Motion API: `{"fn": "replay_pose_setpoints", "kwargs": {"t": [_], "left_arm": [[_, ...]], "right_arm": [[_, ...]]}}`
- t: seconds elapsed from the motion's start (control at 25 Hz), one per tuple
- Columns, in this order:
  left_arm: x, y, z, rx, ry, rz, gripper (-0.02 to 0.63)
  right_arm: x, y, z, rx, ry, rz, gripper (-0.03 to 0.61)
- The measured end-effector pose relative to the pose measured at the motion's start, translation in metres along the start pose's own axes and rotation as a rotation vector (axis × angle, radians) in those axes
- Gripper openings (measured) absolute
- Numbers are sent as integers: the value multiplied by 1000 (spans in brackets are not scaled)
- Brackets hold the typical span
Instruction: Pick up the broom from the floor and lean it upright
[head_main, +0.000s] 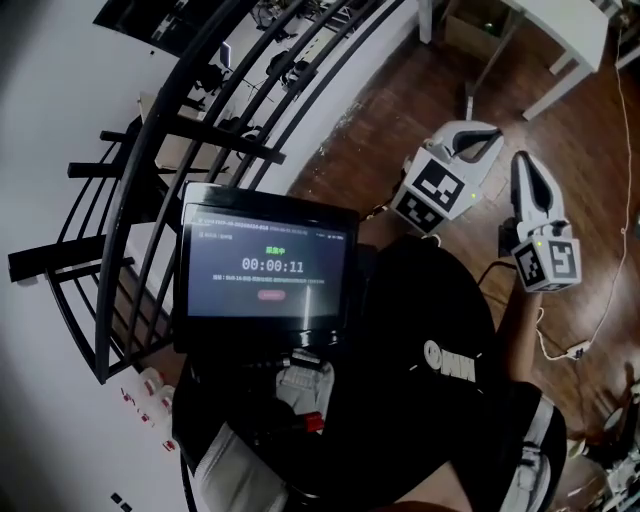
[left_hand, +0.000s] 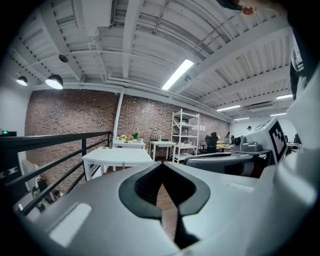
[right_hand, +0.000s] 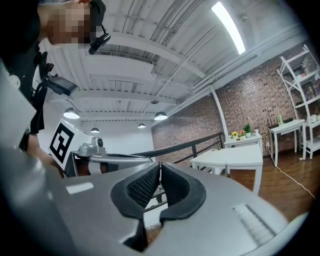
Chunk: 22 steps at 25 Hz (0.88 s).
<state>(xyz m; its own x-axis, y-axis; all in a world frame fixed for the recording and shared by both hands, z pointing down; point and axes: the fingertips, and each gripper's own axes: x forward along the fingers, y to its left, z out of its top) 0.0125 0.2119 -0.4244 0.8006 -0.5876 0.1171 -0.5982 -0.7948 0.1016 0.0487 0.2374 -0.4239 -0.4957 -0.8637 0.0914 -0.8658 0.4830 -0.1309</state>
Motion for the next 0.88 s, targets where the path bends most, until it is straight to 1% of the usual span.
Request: {"fn": "replay_pose_setpoints", "kwargs": {"t": [0.16, 0.4, 0.56, 0.72, 0.88], "left_arm": [[0, -3, 6, 5, -15, -11, 18], [-8, -1, 20, 17, -42, 16, 18], [-5, 1, 15, 18, -29, 20, 18], [-1, 0, 12, 14, -35, 15, 18], [-2, 4, 11, 15, -31, 15, 18]], "right_arm": [[2, 3, 5, -11, -17, 2, 3], [5, 8, 13, -19, -19, 1, 3], [10, 2, 9, -17, -28, 10, 3], [12, 0, 3, -28, -29, 21, 3], [20, 5, 5, -2, -45, 33, 3]]}}
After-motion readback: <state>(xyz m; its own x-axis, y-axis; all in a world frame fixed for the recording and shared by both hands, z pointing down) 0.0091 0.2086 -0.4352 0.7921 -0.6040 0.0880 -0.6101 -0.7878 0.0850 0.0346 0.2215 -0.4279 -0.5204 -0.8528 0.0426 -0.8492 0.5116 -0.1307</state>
